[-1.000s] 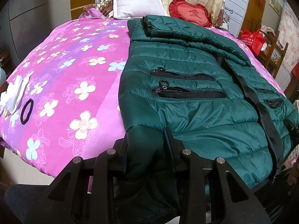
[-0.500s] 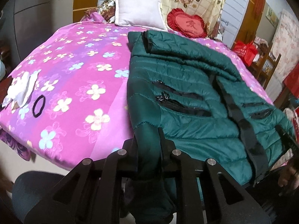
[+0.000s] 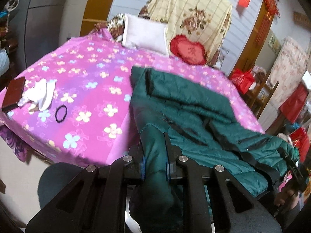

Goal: Fold large clothes
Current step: 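Lift the hem with both grippers and fold it toward the collar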

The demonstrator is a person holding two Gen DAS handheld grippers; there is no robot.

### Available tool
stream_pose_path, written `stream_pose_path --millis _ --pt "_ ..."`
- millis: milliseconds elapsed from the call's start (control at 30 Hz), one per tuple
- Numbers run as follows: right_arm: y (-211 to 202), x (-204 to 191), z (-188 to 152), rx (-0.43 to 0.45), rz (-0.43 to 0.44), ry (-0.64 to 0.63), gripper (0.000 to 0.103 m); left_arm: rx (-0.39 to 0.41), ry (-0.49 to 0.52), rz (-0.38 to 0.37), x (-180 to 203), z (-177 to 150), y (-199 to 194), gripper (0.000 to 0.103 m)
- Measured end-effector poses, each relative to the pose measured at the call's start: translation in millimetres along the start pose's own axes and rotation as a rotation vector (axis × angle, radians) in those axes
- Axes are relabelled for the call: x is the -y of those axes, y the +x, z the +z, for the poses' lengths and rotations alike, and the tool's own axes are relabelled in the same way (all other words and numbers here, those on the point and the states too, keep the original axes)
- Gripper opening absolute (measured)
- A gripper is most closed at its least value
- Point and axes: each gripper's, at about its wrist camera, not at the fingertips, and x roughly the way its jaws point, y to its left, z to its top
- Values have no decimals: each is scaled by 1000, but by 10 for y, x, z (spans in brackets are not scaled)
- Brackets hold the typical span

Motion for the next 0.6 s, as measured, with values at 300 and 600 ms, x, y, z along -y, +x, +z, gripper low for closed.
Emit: stream_pose_path --millis 300,600 --pt "-90 -6 277 99 -7 -14 17 153 -20 -15 138 272 -201 14" --pt "216 24 591 166 -58 33 17 210 -9 3 279 745 12 14"
